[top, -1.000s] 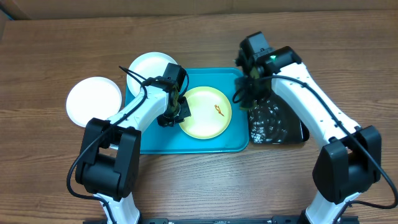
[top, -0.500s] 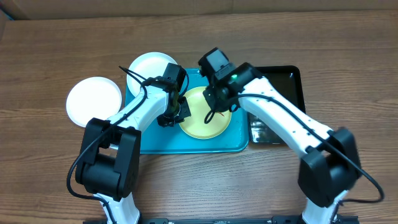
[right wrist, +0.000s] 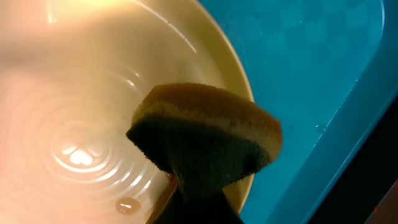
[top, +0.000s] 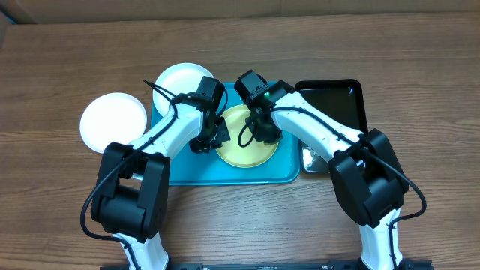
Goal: Clean dirty plates on tray and stack at the side
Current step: 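Scrub the yellow plate with the sponge in the right gripper, then rinse the sponge in the water, drop it in the black tray, then raise the right arm away and lift the yellow plate with left gripper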
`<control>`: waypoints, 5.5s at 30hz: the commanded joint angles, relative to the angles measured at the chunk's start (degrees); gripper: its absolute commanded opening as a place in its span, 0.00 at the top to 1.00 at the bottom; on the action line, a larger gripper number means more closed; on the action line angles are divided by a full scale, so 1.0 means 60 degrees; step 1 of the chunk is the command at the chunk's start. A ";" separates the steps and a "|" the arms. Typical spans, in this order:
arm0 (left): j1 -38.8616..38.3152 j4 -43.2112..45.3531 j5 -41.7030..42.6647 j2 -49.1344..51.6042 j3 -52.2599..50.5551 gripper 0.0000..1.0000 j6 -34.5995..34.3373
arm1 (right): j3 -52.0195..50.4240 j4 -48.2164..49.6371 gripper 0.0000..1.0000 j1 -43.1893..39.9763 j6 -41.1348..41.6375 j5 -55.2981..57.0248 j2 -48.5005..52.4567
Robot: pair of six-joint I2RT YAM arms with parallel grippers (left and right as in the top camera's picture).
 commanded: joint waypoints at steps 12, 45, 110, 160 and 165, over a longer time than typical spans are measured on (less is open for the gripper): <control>-0.0004 -0.0175 -0.0113 0.0219 -0.0062 0.96 0.0197 | -0.1242 0.0984 0.96 -0.0157 0.0237 -0.0648 0.0062; -0.0004 -0.0171 -0.0113 0.0219 -0.0062 0.96 0.0441 | 0.1402 -0.1636 0.96 -0.3217 -0.1417 -0.9184 -0.0761; -0.0029 -0.0178 -0.0113 0.0226 -0.0066 0.54 0.0441 | -0.0976 -0.0725 0.00 -0.5085 0.0780 -0.2710 -0.1038; 0.0124 -0.1574 0.0248 0.0204 0.1359 0.96 0.0816 | 0.2783 -0.2466 0.00 -1.0819 0.0674 -0.2681 -0.1078; 0.0124 -0.2728 0.0313 0.0204 0.2787 0.96 0.1439 | 0.2783 -0.2466 0.00 -1.0819 0.0674 -0.2681 -0.1078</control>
